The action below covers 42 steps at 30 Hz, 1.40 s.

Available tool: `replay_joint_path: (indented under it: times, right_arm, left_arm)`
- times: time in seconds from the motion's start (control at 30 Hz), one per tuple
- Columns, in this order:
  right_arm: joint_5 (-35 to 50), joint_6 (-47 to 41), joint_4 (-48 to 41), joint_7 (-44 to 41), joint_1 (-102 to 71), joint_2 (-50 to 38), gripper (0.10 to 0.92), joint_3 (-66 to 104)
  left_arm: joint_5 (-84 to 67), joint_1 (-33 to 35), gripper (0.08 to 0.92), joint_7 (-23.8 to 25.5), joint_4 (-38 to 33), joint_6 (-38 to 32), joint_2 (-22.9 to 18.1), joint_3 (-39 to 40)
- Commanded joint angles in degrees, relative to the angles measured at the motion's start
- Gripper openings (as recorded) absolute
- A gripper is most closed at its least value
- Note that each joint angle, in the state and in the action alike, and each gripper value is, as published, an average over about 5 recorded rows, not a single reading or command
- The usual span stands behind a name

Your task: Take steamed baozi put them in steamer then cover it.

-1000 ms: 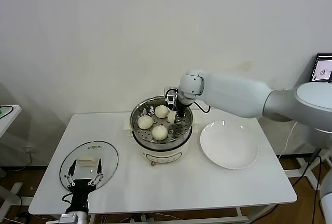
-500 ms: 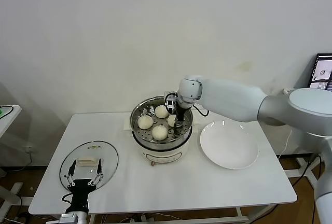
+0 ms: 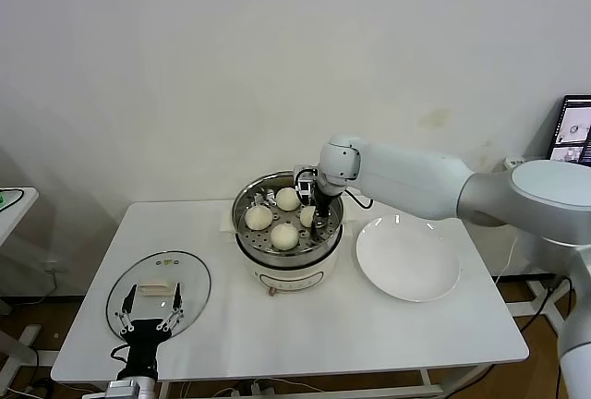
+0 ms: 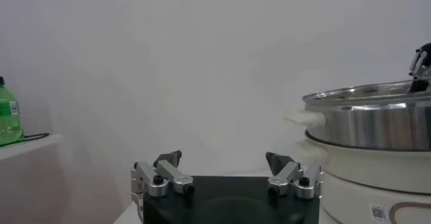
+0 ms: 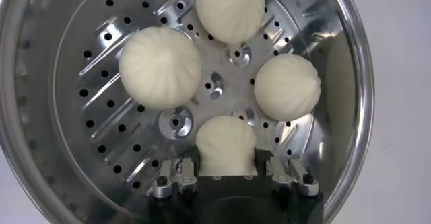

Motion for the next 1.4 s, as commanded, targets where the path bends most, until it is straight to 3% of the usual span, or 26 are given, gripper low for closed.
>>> replay_joint_path:
  times: [0.03,0.43,1.1,1.2,1.4]
  right_arm:
    - [-0.57,0.27,0.04,-0.12,-0.05,0.01,0.526,0.19]
    - [0.33,-0.27,1.58,0.07,1.61,-0.32,0.807,0.27]
    - [6.46,-2.50,9.89,0.87,10.58,-4.30,0.823,1.81]
    - [9.90,-2.45,11.57,4.35,11.53,-6.73,0.823,5.13]
    - [17.99,-1.50,18.95,20.08,8.24,-16.58,0.823,16.40]
  left_arm:
    - [-0.03,0.11,0.823,0.00,-0.18,0.02,0.02,-0.03]
    - [-0.09,0.30,0.823,-0.03,-0.41,0.05,0.11,-0.19]
    - [-1.49,-0.12,0.823,-0.17,-0.66,1.12,0.35,-0.43]
    - [-2.50,-0.51,0.823,-0.24,-0.51,1.65,1.22,-1.03]
    - [-4.89,-0.62,0.823,-0.33,0.11,1.95,3.78,-2.16]
